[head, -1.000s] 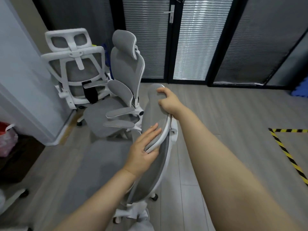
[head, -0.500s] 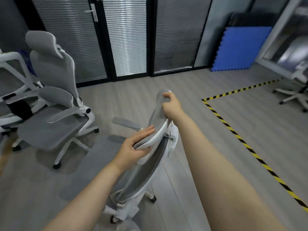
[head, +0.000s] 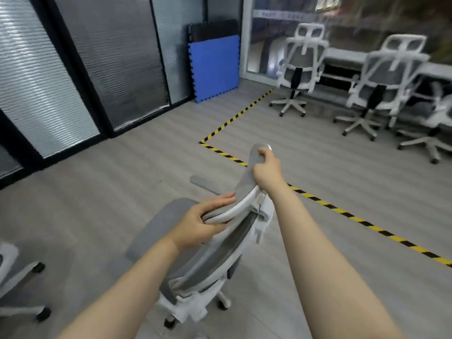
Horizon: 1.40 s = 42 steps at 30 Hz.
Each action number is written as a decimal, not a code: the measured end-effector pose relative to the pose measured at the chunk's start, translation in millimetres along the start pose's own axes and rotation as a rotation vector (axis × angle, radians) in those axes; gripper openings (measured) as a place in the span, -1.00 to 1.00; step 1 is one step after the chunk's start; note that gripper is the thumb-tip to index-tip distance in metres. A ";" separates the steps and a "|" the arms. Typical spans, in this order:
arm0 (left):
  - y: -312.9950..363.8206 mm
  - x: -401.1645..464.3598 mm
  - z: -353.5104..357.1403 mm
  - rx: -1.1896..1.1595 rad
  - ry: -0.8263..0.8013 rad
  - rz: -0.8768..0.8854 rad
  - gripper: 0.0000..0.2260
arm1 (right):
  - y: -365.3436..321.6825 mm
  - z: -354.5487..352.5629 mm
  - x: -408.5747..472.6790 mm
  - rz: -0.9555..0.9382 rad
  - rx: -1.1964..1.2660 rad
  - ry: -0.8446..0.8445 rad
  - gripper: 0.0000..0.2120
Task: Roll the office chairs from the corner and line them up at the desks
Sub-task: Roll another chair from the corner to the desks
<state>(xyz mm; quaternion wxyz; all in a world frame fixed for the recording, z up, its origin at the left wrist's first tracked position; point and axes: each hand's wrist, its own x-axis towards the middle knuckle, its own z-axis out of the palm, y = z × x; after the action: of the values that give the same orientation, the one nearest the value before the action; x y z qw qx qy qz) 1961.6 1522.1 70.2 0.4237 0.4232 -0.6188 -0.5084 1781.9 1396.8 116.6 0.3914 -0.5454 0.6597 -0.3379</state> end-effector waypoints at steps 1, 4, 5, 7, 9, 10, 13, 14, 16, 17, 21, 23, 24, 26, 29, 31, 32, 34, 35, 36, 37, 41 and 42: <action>1.0 8.9 9.6 0.001 -0.043 0.007 -0.51 | 10.1 -17.5 -3.5 0.025 0.005 0.045 -0.43; 2.3 32.6 35.5 -0.024 -0.150 0.016 -0.50 | 37.1 -62.1 -16.4 0.085 -0.008 0.203 -0.43; 2.2 40.0 42.5 -0.031 -0.186 0.017 -0.51 | 44.8 -74.6 -22.0 0.104 -0.058 0.277 -0.43; 1.0 56.0 53.9 -0.034 -0.268 0.013 -0.53 | 59.1 -96.8 -35.6 0.118 -0.190 0.425 -0.42; 0.4 73.1 63.7 -0.009 -0.345 0.007 -0.55 | 72.8 -114.9 -48.8 0.103 -0.283 0.509 -0.46; 1.4 81.4 68.5 0.003 -0.373 0.002 -0.56 | 80.0 -122.2 -54.1 0.101 -0.319 0.532 -0.49; 2.2 106.6 79.7 0.008 -0.430 -0.005 -0.55 | 99.0 -138.7 -70.7 0.106 -0.499 0.580 -0.56; 0.9 116.5 81.9 0.004 -0.448 -0.008 -0.56 | 105.2 -142.6 -76.9 0.074 -0.565 0.606 -0.55; -1.2 137.6 85.5 -0.005 -0.494 -0.027 -0.60 | 115.7 -150.5 -89.8 -0.022 -0.659 0.673 -0.57; -2.4 149.2 87.6 0.002 -0.515 -0.040 -0.61 | 120.8 -155.7 -94.7 -0.077 -0.691 0.707 -0.62; -1.3 196.4 101.6 0.070 -0.608 -0.022 -0.66 | 128.0 -181.1 -109.4 -0.254 -0.790 0.660 -0.71; 3.3 219.6 110.0 0.089 -0.676 0.012 -0.72 | 132.1 -196.4 -111.9 -0.206 -0.851 0.587 -0.65; 5.8 229.8 114.1 0.080 -0.707 0.013 -0.74 | 136.7 -204.6 -113.3 -0.166 -0.865 0.592 -0.62; 10.0 248.5 123.2 0.067 -0.757 0.007 -0.68 | 149.6 -219.2 -119.5 -0.089 -0.837 0.672 -0.59; 15.4 271.4 144.1 0.091 -0.791 0.064 -0.68 | 168.3 -225.5 -128.6 -0.017 -0.761 0.837 -0.56; 19.6 284.5 165.5 0.127 -0.806 0.157 -0.71 | 179.6 -220.8 -126.1 -0.062 -0.770 1.013 -0.59; 21.5 290.3 178.6 0.159 -0.819 0.205 -0.71 | 184.3 -218.9 -123.0 -0.111 -0.774 1.092 -0.62; 23.8 301.4 209.0 0.250 -0.818 0.324 -0.72 | 191.4 -220.7 -113.9 -0.173 -0.775 1.205 -0.65; 25.5 306.7 224.5 0.290 -0.796 0.390 -0.72 | 193.8 -225.4 -109.3 -0.181 -0.774 1.247 -0.66; 27.4 312.4 239.8 0.317 -0.767 0.447 -0.72 | 196.0 -231.9 -104.4 -0.176 -0.776 1.286 -0.66; 30.4 317.8 254.5 0.331 -0.735 0.489 -0.73 | 198.3 -239.5 -99.8 -0.167 -0.782 1.317 -0.66; 46.9 342.5 312.9 0.416 -0.682 0.661 -0.75 | 205.5 -275.7 -79.9 -0.126 -0.829 1.388 -0.67; 52.3 347.8 328.1 0.454 -0.684 0.703 -0.75 | 207.9 -284.1 -73.9 -0.116 -0.840 1.397 -0.68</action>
<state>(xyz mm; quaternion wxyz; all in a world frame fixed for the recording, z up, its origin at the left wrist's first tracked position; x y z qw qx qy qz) 1545.2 1285.4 113.9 0.2406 0.0818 -0.9201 -0.2979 1443.1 1511.6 78.2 -0.3654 -0.3435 0.7937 -0.3443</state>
